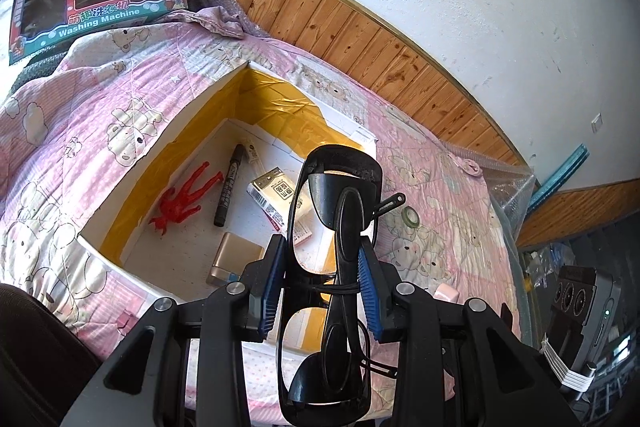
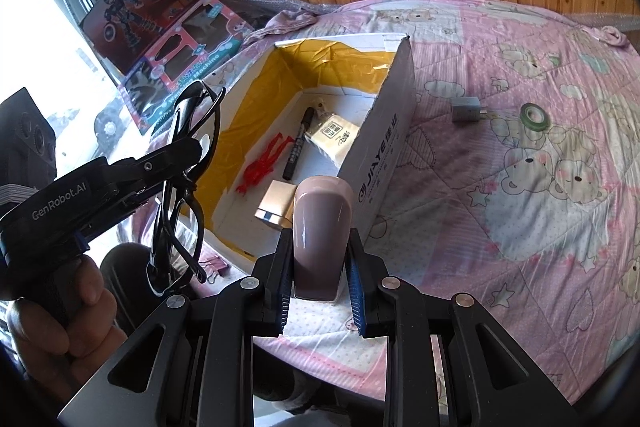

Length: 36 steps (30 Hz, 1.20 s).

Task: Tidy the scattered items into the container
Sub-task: 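Carry the black glasses with the left tool while the right tool carries the pink stapler over the box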

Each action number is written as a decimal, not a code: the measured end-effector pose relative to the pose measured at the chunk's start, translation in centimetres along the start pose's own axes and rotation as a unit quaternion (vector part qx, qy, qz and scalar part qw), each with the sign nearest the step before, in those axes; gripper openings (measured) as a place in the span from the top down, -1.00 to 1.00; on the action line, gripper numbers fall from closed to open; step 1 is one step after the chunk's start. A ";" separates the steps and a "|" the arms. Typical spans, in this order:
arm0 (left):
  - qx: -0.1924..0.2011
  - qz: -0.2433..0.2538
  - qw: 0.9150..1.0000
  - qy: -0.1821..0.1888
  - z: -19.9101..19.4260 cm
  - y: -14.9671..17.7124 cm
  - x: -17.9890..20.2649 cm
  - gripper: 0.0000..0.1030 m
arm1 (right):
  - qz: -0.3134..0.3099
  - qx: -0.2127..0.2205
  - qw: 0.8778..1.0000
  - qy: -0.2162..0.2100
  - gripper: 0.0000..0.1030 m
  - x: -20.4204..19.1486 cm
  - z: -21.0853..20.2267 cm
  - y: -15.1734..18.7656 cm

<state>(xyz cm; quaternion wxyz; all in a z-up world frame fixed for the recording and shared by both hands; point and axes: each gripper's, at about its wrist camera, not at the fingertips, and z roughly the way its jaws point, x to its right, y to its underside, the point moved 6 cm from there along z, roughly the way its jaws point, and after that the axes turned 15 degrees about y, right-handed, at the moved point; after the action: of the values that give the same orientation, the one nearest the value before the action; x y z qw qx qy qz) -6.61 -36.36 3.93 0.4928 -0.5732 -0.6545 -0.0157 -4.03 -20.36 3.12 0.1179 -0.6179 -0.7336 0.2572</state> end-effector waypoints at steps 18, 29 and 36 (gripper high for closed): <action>0.012 -0.020 1.000 -0.014 -0.4 -1.9 -2.9 0.30 | -0.016 0.003 1.000 -0.004 0.51 -2.0 1.4 -2.7; 0.014 -0.023 1.000 -0.015 -0.1 -3.0 -3.8 0.30 | -0.023 0.013 1.000 0.000 0.51 -2.5 1.9 -5.5; 0.013 -0.023 1.000 -0.016 0.4 -3.9 -4.1 0.30 | -0.030 0.016 0.999 0.007 0.51 -2.4 2.8 -7.2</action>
<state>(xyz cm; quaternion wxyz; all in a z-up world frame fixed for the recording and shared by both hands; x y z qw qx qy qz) -10.45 -40.47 3.09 0.4895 -0.5517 -0.6752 -0.0092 -10.98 -24.13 4.87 0.1405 -0.5956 -0.7466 0.2610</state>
